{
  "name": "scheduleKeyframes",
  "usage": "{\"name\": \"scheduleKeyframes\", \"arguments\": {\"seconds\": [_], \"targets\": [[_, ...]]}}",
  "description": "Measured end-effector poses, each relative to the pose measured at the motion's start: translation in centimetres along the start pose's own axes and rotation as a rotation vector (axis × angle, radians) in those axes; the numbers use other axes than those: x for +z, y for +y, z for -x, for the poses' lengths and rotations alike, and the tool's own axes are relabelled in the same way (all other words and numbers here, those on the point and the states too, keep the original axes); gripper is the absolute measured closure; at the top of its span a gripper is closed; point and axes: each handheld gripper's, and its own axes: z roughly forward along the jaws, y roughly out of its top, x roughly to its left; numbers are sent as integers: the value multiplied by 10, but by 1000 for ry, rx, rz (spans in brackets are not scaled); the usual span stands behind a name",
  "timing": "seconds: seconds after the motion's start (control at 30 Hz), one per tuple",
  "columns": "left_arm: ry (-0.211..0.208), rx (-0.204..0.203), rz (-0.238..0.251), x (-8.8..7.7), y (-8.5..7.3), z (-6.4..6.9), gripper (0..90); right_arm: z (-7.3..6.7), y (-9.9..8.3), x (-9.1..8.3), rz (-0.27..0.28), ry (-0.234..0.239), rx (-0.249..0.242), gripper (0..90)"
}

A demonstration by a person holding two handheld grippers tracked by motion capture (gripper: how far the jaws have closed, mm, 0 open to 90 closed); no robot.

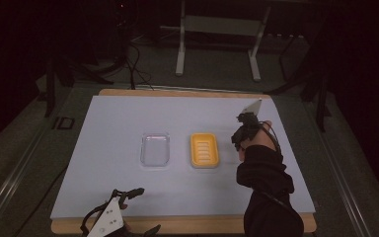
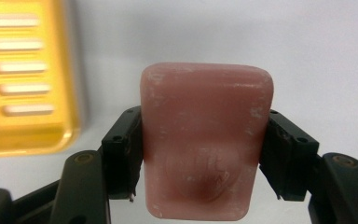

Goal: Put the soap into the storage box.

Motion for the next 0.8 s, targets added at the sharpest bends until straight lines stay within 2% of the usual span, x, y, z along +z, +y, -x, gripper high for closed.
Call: {"name": "scheduleKeyframes", "arguments": {"seconds": [0.13,0.27,0.43,0.47,0.5,0.53,0.63,0.7,0.8], "targets": [[-4,4,-9,0,-1,-1,8,-17,4,-13,16,13,-36,374],[-10,7,-14,1,-1,-1,8,-34,7,-20,26,-1,-69,374],[-11,9,-18,1,-1,0,8,-52,7,-24,20,33,-106,375],[-11,9,-18,1,-1,0,8,-52,7,-24,20,33,-106,375],[-12,7,-17,2,-2,0,8,-64,7,-27,23,42,-129,375],[-11,9,-17,2,-2,0,8,-69,7,-28,18,52,-137,375],[-11,12,-19,2,-2,0,8,-76,6,-29,22,72,-147,375],[-12,10,-17,2,-2,0,8,-88,5,-29,22,75,-165,375],[-13,12,-19,1,-2,0,8,-98,5,-26,26,100,-183,375]]}}
